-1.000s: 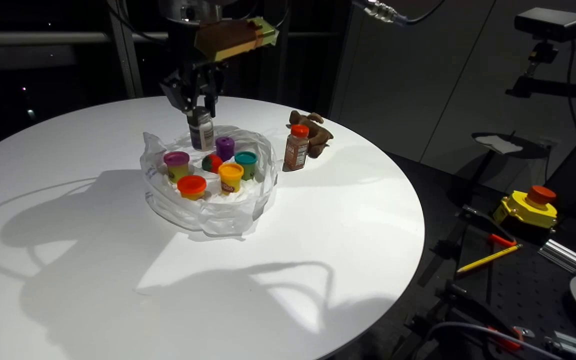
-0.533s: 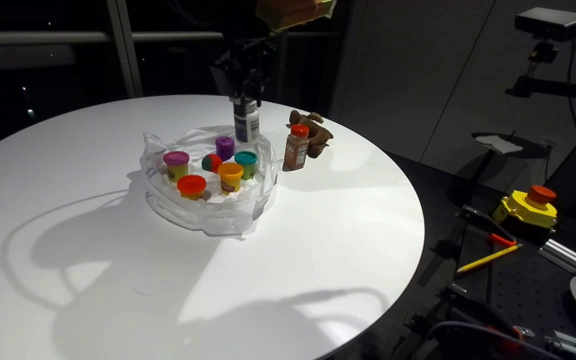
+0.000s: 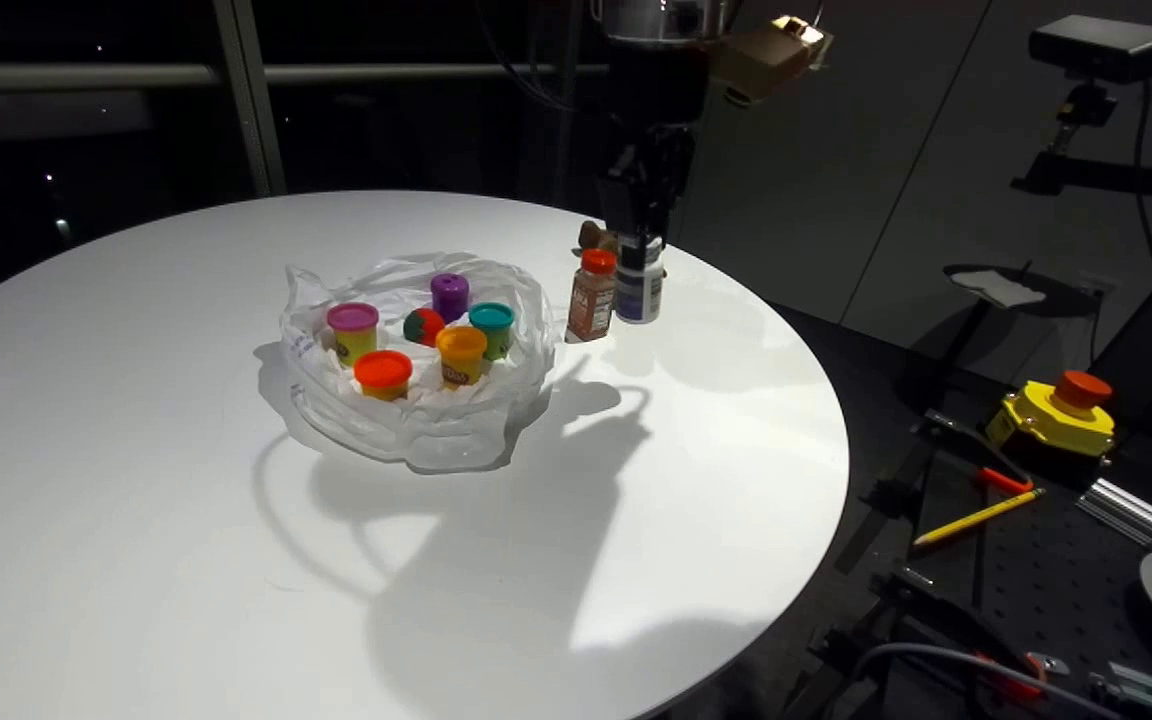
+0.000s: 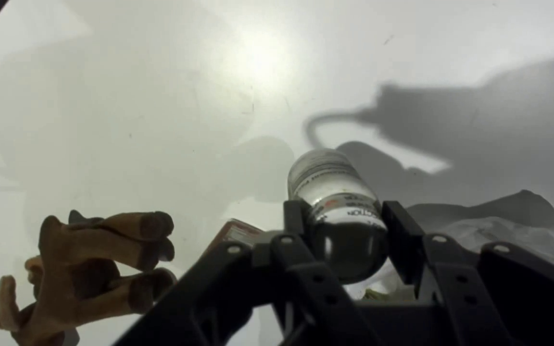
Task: Pick the object and the bottles from the plastic bag and put them on the table
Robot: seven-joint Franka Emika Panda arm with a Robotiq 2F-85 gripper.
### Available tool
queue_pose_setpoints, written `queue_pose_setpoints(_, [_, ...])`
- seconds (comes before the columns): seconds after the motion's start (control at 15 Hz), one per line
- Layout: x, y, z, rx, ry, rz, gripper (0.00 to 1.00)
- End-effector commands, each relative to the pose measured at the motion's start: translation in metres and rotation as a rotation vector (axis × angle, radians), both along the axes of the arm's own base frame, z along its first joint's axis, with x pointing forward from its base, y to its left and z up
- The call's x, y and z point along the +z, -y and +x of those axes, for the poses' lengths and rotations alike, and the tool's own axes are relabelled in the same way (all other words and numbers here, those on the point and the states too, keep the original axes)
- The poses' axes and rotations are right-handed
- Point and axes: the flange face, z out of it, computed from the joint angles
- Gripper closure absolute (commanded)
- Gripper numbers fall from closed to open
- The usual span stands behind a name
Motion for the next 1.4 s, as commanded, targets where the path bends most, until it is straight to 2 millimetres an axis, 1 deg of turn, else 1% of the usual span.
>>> queue_pose_setpoints(0.0, [-0.033, 0.034, -0.011, 0.031, 0.001, -0.005, 0.8])
queue_pose_setpoints(0.27, [-0.075, 0.064, -0.008, 0.078, 0.031, -0.039, 0.8])
queue_pose_setpoints(0.33, [-0.088, 0.065, -0.009, 0.082, 0.043, -0.029, 0.8])
queue_pose_setpoints(0.4, [-0.097, 0.069, -0.008, 0.082, 0.05, -0.019, 0.8])
queue_pose_setpoints(0.47, [-0.105, 0.07, -0.008, 0.083, 0.058, -0.008, 0.8])
queue_pose_setpoints(0.53, [-0.107, 0.071, -0.006, 0.086, 0.076, 0.002, 0.8])
queue_pose_setpoints(0.67, [-0.102, 0.071, -0.006, 0.093, 0.099, 0.012, 0.8])
queue_pose_setpoints(0.73, [-0.095, 0.071, -0.006, 0.094, 0.115, 0.016, 0.3])
queue_pose_setpoints(0.8, [-0.091, 0.071, -0.006, 0.097, 0.127, 0.013, 0.3])
queue_pose_setpoints(1.07, [-0.051, 0.062, -0.009, 0.124, 0.2, -0.002, 0.01])
queue_pose_setpoints(1.2, [-0.029, 0.059, -0.004, 0.128, 0.237, -0.018, 0.0])
queue_pose_setpoints(1.33, [-0.007, 0.048, 0.005, 0.127, 0.278, -0.028, 0.0])
